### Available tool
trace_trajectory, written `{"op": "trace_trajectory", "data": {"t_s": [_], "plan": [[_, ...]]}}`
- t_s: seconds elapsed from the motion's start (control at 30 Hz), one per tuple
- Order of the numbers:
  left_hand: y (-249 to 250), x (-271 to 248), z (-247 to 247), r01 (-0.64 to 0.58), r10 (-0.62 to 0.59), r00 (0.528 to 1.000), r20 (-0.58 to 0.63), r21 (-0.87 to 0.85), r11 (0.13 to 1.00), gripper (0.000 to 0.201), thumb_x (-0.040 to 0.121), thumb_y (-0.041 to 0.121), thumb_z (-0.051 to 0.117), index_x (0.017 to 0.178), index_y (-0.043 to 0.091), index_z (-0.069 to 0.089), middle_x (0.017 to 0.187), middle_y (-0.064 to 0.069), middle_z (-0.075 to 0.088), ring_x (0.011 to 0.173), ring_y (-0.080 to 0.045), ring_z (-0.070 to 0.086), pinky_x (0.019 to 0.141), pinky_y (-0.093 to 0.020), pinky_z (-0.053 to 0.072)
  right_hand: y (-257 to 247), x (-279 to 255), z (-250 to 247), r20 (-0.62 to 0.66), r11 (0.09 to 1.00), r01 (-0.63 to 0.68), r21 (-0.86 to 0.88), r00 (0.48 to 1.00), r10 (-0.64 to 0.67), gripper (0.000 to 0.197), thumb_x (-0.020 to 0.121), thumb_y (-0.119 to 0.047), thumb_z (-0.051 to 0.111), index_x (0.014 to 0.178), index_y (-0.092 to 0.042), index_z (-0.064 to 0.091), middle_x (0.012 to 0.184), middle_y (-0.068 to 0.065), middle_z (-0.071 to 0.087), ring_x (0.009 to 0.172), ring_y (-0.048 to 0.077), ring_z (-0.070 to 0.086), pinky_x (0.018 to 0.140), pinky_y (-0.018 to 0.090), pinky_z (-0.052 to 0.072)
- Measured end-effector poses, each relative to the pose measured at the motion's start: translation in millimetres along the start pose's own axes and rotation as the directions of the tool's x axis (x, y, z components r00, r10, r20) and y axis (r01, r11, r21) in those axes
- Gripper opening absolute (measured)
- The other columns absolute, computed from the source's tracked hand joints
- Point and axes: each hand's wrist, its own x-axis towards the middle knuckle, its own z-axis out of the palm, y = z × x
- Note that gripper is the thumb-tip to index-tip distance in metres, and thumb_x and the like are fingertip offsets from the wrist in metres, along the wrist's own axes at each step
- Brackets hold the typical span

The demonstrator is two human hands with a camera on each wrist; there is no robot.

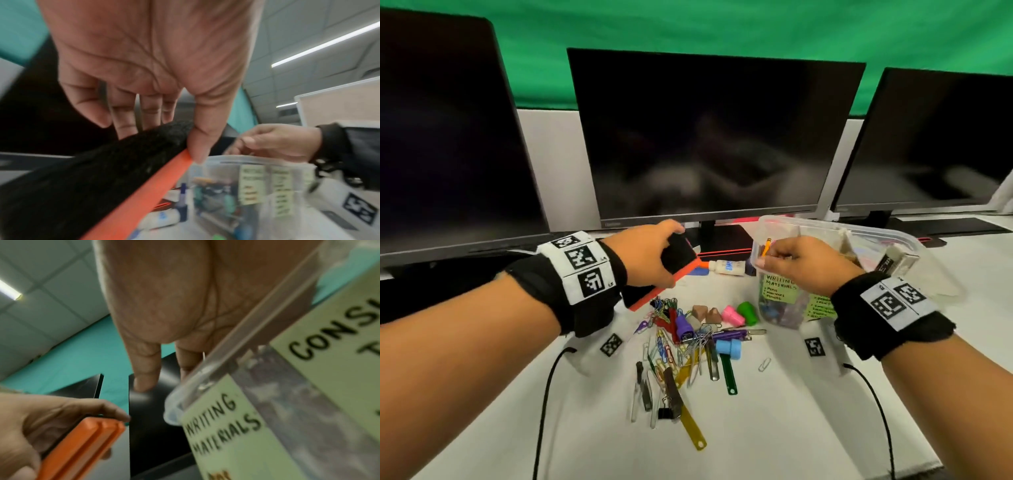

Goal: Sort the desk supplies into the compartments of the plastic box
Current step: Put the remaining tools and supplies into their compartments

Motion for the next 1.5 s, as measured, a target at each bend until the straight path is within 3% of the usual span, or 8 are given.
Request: {"op": "trace_trajectory", "data": {"t_s": [0.13, 0.23, 0.37, 0.5, 0.73, 1.2, 1.4, 1.5], "plan": [[51, 10, 6, -0.217, 0.202, 0.962, -0.183, -0.066, 0.974, 0.067, 0.073, 0.030, 0.075, 0.131, 0.028, 0.041, 0.120, 0.005, 0.061, 0.106, -0.017, 0.061, 0.090, -0.033, 0.053, -1, -8, -15, -0.178, 0.956, 0.086, 0.281, 0.983, -0.036, 0.033, 0.089, -0.038, 0.059, 0.078, -0.008, 0.070, 0.065, 0.000, 0.064, 0.057, -0.003, 0.055, 0.059, 0.015, 0.044], [78, 18, 11, -0.311, 0.265, 0.929, -0.259, -0.153, 0.938, 0.052, 0.072, 0.031, 0.073, 0.118, 0.032, 0.048, 0.107, 0.008, 0.065, 0.087, -0.013, 0.063, 0.075, -0.033, 0.057, 0, -15, -27, -0.135, 0.871, 0.078, 0.485, 0.991, -0.013, 0.034, 0.088, -0.035, 0.061, 0.086, -0.002, 0.070, 0.079, 0.015, 0.069, 0.072, 0.018, 0.063, 0.076, 0.032, 0.050], [107, 26, 13, -0.427, 0.321, 0.880, -0.350, -0.284, 0.859, 0.051, 0.073, 0.029, 0.072, 0.118, 0.033, 0.049, 0.105, 0.010, 0.064, 0.073, -0.006, 0.061, 0.058, -0.021, 0.050, 4, -21, -48, -0.137, 0.836, 0.050, 0.547, 0.990, 0.031, 0.009, 0.087, -0.016, 0.065, 0.089, -0.007, 0.066, 0.075, 0.016, 0.065, 0.047, 0.009, 0.058, 0.056, 0.028, 0.053], [127, 35, 12, -0.491, 0.343, 0.837, -0.427, -0.306, 0.816, 0.062, 0.076, 0.031, 0.074, 0.131, 0.029, 0.045, 0.126, 0.011, 0.057, 0.114, -0.006, 0.054, 0.092, -0.019, 0.042, 17, -22, -85, -0.267, 0.905, 0.034, 0.424, 0.959, 0.089, 0.004, 0.087, -0.005, 0.063, 0.083, -0.007, 0.063, 0.069, 0.016, 0.059, 0.041, 0.009, 0.052, 0.043, 0.021, 0.050], [114, 52, 40, -0.410, 0.401, 0.909, -0.113, -0.070, 0.910, 0.024, 0.089, 0.039, 0.059, 0.106, 0.024, 0.062, 0.106, 0.004, 0.061, 0.099, -0.015, 0.057, 0.081, -0.025, 0.044, 55, -30, -154, -0.505, 0.986, -0.155, 0.053, 0.848, 0.160, 0.009, 0.083, -0.014, 0.068, 0.083, -0.006, 0.062, 0.068, 0.010, 0.066, 0.050, 0.016, 0.063, 0.049, 0.026, 0.056], [107, 52, 73, -0.495, 0.491, 0.857, -0.158, 0.017, 0.869, 0.027, 0.101, 0.038, 0.031, 0.090, 0.021, 0.050, 0.087, 0.010, 0.049, 0.090, -0.012, 0.042, 0.077, -0.024, 0.030, 102, -8, -111, -0.193, 0.750, -0.578, -0.322, 0.816, 0.546, 0.026, 0.084, -0.013, 0.062, 0.060, -0.004, 0.058, 0.041, 0.004, 0.061, 0.034, 0.017, 0.059, 0.053, 0.028, 0.057], [106, 54, 75, -0.512, 0.507, 0.849, -0.150, 0.002, 0.859, 0.023, 0.101, 0.038, 0.031, 0.084, 0.026, 0.042, 0.086, 0.011, 0.048, 0.088, -0.012, 0.041, 0.083, -0.026, 0.036, 92, 1, -93, -0.134, 0.648, -0.507, -0.568, 0.834, 0.535, 0.023, 0.089, -0.025, 0.063, 0.092, -0.003, 0.063, 0.086, 0.010, 0.061, 0.076, 0.023, 0.056, 0.050, 0.026, 0.041], [106, 52, 74, -0.508, 0.501, 0.853, -0.149, -0.012, 0.861, 0.024, 0.101, 0.037, 0.032, 0.088, 0.023, 0.047, 0.088, 0.010, 0.049, 0.089, -0.012, 0.040, 0.082, -0.025, 0.034, 97, 11, -91, -0.145, 0.639, -0.541, -0.546, 0.813, 0.564, 0.032, 0.090, -0.022, 0.060, 0.064, -0.008, 0.049, 0.089, 0.012, 0.068, 0.077, 0.024, 0.057, 0.051, 0.023, 0.040]]}}
